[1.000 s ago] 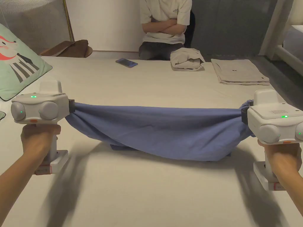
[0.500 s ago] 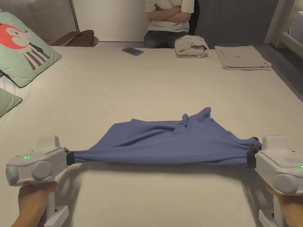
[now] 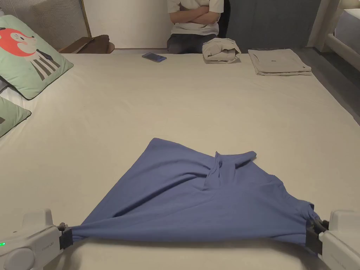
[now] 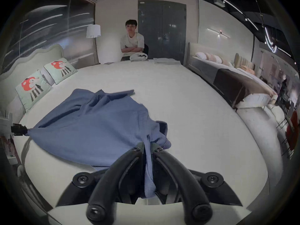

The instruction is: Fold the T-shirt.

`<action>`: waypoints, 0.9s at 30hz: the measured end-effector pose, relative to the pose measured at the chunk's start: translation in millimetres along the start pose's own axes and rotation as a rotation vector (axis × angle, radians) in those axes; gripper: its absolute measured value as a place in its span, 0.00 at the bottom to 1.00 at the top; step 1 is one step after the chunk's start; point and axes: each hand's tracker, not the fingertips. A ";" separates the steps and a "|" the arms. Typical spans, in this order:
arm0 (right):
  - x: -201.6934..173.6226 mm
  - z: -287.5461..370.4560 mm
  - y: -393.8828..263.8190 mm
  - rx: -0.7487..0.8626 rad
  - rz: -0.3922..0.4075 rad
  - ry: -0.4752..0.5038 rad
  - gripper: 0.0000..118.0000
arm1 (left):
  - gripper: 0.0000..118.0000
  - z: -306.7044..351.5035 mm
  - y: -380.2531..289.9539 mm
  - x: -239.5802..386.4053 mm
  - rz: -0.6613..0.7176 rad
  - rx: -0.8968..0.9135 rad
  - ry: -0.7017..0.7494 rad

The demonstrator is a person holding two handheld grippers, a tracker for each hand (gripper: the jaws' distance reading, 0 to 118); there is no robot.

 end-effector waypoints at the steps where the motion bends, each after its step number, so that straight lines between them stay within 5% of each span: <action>1: 0.2 1.4 -8.7 -0.019 -0.004 -0.007 0.04 | 0.02 0.1 -5.2 -1.3 0.006 -0.009 0.003; 11: -2.9 -4.5 -32.7 -0.101 -0.041 -0.030 0.05 | 0.06 -7.4 -16.1 1.4 0.003 -0.066 0.023; 13: -6.5 1.6 -21.1 -0.101 -0.051 -0.040 0.21 | 0.40 -0.9 -9.3 5.1 0.008 -0.066 0.024; 14: -7.3 8.3 -11.1 -0.085 -0.063 -0.051 0.41 | 0.64 4.1 -3.9 6.9 0.021 -0.057 0.020; 15: -9.8 14.2 -1.9 -0.042 -0.069 -0.050 0.70 | 0.90 8.4 2.5 7.9 0.033 -0.048 0.004; 16: -13.6 20.6 10.7 0.008 -0.068 -0.041 0.87 | 0.94 14.9 10.5 11.9 0.051 -0.013 -0.025; 17: -18.1 26.7 23.4 0.050 -0.067 -0.039 0.95 | 0.92 23.3 19.1 17.2 0.069 0.029 -0.040; 27: -73.6 83.6 124.6 0.541 0.021 0.000 0.94 | 0.93 99.6 86.6 85.1 0.017 0.561 -0.148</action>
